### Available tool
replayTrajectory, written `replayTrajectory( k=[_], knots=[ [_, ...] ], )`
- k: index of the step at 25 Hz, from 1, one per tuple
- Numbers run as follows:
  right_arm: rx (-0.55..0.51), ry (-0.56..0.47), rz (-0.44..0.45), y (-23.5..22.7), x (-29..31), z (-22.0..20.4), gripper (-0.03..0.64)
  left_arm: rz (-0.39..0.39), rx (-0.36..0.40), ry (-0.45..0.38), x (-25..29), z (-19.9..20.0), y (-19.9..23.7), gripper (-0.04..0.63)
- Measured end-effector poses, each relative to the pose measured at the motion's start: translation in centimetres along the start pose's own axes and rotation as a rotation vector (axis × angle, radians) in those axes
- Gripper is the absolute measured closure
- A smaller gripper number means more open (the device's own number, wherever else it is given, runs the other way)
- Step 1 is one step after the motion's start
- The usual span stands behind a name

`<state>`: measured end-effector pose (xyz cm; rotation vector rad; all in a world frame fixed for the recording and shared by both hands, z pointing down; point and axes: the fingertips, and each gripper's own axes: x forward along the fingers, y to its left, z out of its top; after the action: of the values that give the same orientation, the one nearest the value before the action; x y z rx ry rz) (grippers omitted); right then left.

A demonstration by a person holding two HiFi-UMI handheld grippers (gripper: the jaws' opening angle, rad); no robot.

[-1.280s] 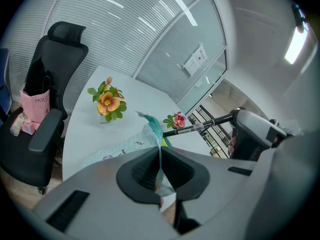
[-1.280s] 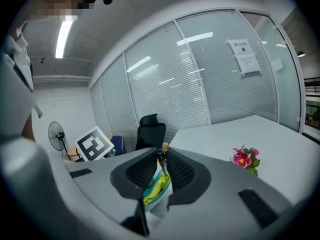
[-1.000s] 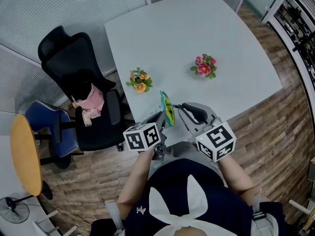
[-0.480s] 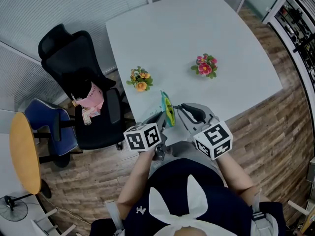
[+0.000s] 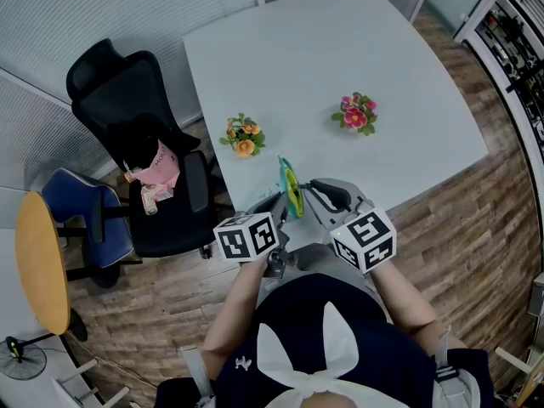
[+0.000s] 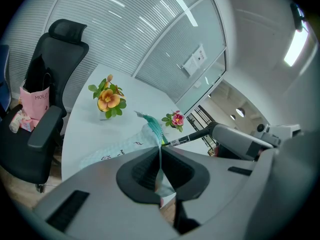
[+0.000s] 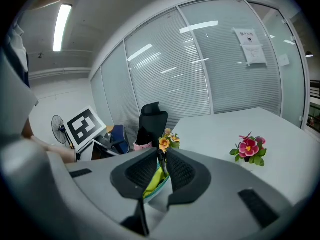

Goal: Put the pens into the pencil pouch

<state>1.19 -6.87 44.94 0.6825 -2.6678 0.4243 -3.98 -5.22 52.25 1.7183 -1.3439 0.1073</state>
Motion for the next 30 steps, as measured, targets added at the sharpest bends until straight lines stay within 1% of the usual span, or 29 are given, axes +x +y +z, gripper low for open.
replayTrajectory(
  k=[10,20,30],
  knots=[
    [-0.011,0.043,0.012,0.3,1.2,-1.3,0.552,-0.006,0.003,0.010,-0.1,-0.4,-0.1,0.566],
    [-0.067,0.097,0.010,0.5,2.2,-2.8,0.551,-0.014,0.006,0.016,-0.1,-0.6,-0.4,0.566],
    [-0.089,0.133,0.005,0.2,3.0,-4.0,0.551,-0.021,0.000,0.011,-0.2,-0.5,-0.7,0.566]
  ],
)
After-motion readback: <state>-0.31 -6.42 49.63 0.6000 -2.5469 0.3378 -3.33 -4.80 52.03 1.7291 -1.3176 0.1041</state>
